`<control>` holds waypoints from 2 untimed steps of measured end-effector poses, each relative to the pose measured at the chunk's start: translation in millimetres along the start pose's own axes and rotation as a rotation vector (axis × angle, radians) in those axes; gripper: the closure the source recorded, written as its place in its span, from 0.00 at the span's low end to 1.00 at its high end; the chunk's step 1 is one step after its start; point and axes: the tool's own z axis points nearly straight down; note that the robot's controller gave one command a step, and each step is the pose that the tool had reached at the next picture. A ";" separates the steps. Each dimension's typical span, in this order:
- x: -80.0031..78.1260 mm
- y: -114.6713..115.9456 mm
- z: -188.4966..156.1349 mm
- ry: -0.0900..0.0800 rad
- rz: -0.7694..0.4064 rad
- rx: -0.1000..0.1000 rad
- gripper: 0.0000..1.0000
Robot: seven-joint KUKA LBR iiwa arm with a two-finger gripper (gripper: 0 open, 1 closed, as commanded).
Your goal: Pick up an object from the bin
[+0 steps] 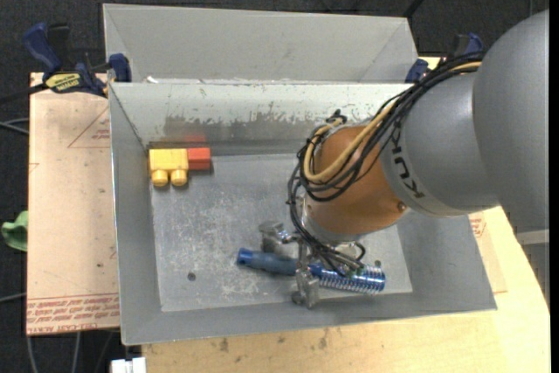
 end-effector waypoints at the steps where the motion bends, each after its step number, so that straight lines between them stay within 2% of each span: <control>1: 0.9 -0.1 -2.4 0.004 0.000 0.000 1.00; 2: -2.5 -6.2 -124.3 -0.002 -0.034 0.002 1.00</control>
Offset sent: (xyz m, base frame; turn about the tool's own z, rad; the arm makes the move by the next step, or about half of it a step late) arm 0.0000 0.0000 0.0000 0.0000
